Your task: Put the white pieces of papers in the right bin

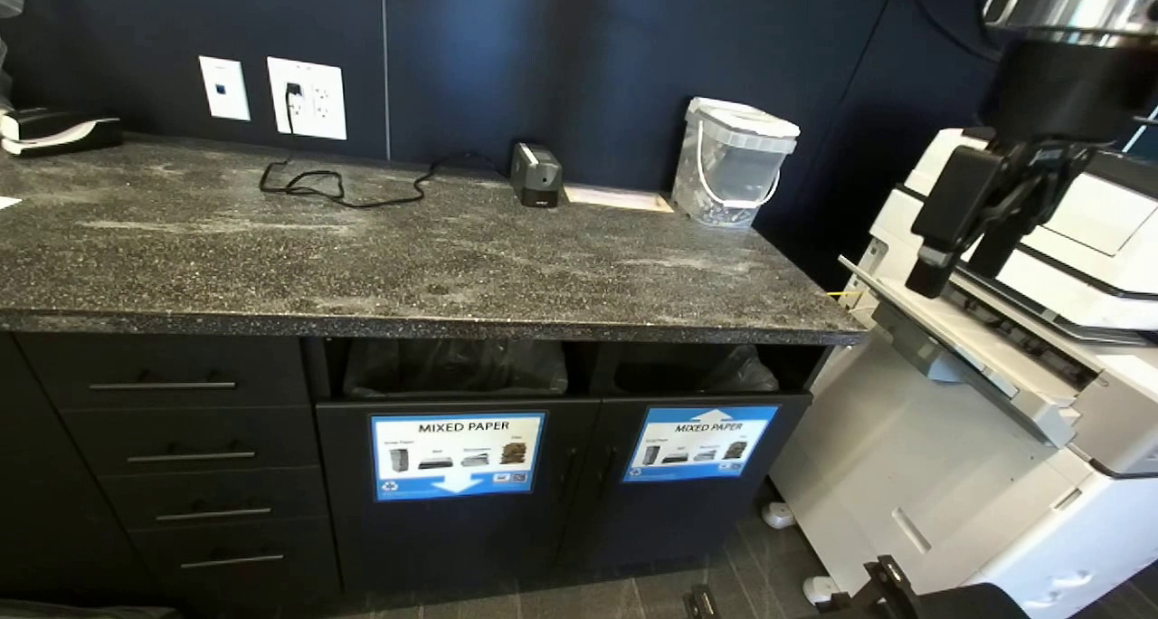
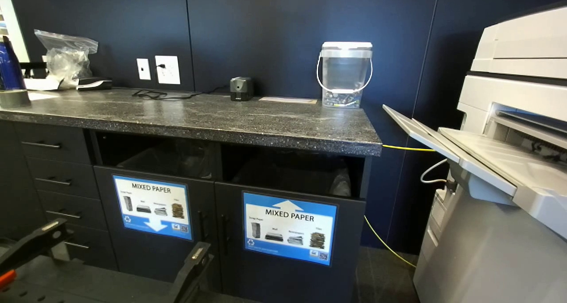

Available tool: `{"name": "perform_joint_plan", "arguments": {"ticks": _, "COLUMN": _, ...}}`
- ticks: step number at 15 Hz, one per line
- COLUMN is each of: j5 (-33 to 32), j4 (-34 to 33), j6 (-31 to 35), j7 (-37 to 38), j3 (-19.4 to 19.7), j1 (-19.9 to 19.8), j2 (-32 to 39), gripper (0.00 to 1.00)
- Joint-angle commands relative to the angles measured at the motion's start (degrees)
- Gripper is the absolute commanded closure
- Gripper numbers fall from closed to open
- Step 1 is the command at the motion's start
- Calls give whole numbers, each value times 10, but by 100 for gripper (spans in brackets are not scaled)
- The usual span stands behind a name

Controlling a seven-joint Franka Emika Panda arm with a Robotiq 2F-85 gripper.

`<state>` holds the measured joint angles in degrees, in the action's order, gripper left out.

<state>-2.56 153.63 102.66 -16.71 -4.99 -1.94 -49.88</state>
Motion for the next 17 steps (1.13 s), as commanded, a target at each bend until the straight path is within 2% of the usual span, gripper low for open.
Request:
{"name": "perform_joint_plan", "arguments": {"ticks": 1, "j5": -10, "j4": -15, "j6": -35, "j7": 48, "j3": 12, "j1": 33, "j2": -29, "gripper": 0}}
{"name": "perform_joint_plan", "arguments": {"ticks": 5, "j5": -7, "j4": -13, "j6": -40, "j7": 87, "j3": 9, "j1": 43, "j2": -39, "gripper": 0}}
{"name": "perform_joint_plan", "arguments": {"ticks": 6, "j5": -11, "j4": -6, "j6": -29, "j7": 72, "j3": 19, "j1": 47, "j2": -29, "gripper": 0}}
{"name": "perform_joint_plan", "arguments": {"ticks": 17, "j5": -10, "j4": -2, "j6": -29, "j7": 74, "j3": 21, "j1": 50, "j2": -28, "gripper": 0}}
